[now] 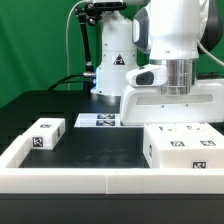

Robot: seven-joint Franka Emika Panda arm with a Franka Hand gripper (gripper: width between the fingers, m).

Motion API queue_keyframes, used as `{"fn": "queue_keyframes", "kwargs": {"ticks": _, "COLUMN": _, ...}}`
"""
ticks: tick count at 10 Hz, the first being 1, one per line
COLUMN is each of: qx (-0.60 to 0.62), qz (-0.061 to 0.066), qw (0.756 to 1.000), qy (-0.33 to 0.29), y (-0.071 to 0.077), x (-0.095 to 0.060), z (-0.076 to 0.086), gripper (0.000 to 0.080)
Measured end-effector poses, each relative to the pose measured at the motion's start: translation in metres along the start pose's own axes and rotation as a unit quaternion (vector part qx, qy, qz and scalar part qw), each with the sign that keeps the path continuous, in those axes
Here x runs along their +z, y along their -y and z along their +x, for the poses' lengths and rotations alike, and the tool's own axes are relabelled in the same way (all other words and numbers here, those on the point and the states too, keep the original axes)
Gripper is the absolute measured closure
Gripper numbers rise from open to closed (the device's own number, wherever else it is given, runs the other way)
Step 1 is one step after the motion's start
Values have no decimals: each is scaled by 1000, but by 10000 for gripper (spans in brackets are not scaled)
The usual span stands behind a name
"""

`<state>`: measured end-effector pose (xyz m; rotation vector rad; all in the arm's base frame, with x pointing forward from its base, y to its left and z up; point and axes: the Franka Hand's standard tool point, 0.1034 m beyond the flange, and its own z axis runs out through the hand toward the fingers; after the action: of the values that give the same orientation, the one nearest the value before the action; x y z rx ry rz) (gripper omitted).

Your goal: Assemble cabinet

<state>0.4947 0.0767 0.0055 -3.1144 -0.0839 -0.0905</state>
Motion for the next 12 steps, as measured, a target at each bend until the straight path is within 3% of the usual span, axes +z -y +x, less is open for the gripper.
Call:
{"fn": "queue_keyframes", "kwargs": {"ticks": 1, "qx": 0, "qz": 0, "qw": 1000, "qy": 0, "y": 0, "x": 0, "z": 0, "gripper": 646}}
{"fn": "queue_keyframes", "kwargs": {"ticks": 2, "qx": -1, "qz": 0, "qw": 1000, "qy": 0, "y": 0, "x": 0, "z": 0, "gripper": 782}}
{"fn": "queue_keyframes", "kwargs": {"ticks": 8, "qx": -13, "qz": 1, "qw": 1000, "qy": 11, "y": 6, "x": -42, "z": 10, "gripper": 798}}
{"fn": "queue_keyframes", "kwargs": {"ticks": 12, "qx": -12, "qz": 0, "qw": 1000, "qy": 15, "y": 6, "x": -37, "z": 6, "gripper": 798}}
